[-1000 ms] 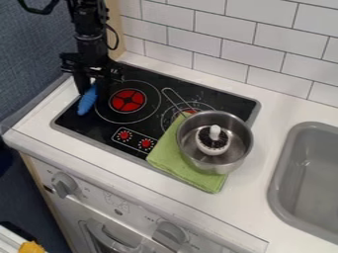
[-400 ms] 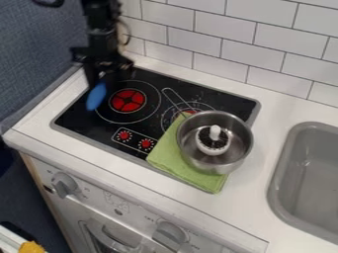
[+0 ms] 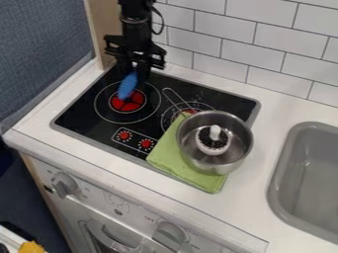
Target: Move the spatula on the upper middle part of the stove
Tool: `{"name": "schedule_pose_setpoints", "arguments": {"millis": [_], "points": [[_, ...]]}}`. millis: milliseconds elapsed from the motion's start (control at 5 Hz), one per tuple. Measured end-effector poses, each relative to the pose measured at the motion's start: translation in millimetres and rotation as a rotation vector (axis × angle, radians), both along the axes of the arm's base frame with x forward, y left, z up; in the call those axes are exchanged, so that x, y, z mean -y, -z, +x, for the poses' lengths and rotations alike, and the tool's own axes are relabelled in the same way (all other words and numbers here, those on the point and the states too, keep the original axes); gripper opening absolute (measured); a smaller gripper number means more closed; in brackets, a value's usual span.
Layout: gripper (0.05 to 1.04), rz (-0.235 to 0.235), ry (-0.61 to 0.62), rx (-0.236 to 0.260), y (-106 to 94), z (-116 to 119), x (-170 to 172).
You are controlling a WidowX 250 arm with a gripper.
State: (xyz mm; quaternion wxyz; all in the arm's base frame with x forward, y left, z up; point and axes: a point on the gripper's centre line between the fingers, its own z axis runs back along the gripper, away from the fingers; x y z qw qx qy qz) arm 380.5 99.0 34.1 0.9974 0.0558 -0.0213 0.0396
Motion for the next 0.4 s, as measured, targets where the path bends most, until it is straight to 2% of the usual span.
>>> {"name": "schedule_pose_setpoints", "arguments": {"millis": [200,400], "points": [[0.389,-0.011,0.053,-0.02,8.3,16,22],[0.389,-0.05,0.051,-0.053,16.1,18,38]]}}
